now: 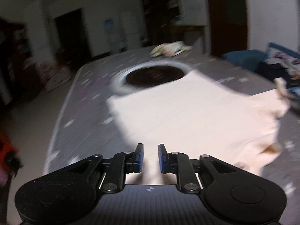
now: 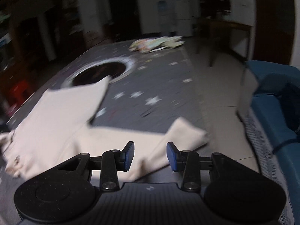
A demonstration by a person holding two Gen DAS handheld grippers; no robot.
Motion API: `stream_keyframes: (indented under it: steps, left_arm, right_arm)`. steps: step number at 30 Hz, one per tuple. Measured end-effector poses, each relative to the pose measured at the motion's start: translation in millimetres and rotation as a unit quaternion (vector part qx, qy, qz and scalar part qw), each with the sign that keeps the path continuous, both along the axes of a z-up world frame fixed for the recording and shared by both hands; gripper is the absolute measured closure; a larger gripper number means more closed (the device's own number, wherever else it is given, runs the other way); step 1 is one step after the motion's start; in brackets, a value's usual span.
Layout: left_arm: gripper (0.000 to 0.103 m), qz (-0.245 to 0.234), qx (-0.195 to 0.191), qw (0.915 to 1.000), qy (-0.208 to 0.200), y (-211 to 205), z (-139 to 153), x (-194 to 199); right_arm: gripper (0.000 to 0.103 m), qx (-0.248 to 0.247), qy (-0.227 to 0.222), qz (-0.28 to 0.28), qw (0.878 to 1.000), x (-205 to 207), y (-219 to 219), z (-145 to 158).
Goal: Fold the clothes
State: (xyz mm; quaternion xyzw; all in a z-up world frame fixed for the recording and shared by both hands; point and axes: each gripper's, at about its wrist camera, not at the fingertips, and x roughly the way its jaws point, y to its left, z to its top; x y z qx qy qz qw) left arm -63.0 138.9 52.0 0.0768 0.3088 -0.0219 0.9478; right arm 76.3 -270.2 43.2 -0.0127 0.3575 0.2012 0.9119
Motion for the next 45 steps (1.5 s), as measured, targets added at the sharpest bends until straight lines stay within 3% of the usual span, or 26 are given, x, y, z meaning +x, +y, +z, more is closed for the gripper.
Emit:
stream_keyframes:
  steps: [1,3,7,10,14,20,24,27,31,38,42,45]
  left_arm:
    - [0.070,-0.022,-0.009,0.9997,-0.002,-13,2,4]
    - [0.069,-0.064,-0.024,0.9976,-0.006,-37,5,11]
    - [0.068,-0.144,-0.035,0.9889,0.001,-90,1,26]
    - [0.065,-0.201,-0.035,0.9790,0.006,-124,-6,32]
    - [0.062,-0.243,-0.019,0.9695,0.024,-154,-20,40]
    - [0.063,-0.255,-0.001,0.9660,0.043,-168,-37,46]
    - [0.077,-0.256,0.012,0.9659,0.039,-166,-39,41]
    - [0.079,-0.261,0.009,0.9644,0.043,-161,-39,40]
    - [0.079,-0.268,0.013,0.9625,0.043,-159,-40,37]
    - [0.079,-0.267,0.017,0.9630,0.034,-161,-30,41]
    - [0.078,-0.272,0.018,0.9618,0.028,-168,-28,45]
    - [0.079,-0.283,0.013,0.9580,0.046,-171,-36,51]
  right_arm:
    - [0.065,0.002,0.001,-0.009,1.000,6,0,-1]
    - [0.065,0.007,0.008,-0.019,1.000,18,3,-4]
    - [0.067,-0.045,0.009,-0.041,0.998,28,18,-20]
    - [0.089,-0.072,0.005,-0.038,0.997,27,21,-27]
    - [0.100,-0.080,-0.009,-0.036,0.996,20,19,-24]
    - [0.101,-0.052,-0.045,-0.056,0.996,8,0,-4]
    - [0.101,0.005,-0.088,-0.061,0.994,-5,-19,11]
    - [0.100,-0.001,-0.070,-0.088,0.994,-5,-34,5]
    - [0.097,-0.025,-0.011,-0.141,0.990,0,-59,-17]
    - [0.093,-0.019,-0.036,-0.072,0.997,5,-30,-6]
    - [0.088,-0.021,-0.020,-0.028,0.999,26,0,-18]
    - [0.087,-0.029,-0.003,-0.019,0.999,40,13,-30]
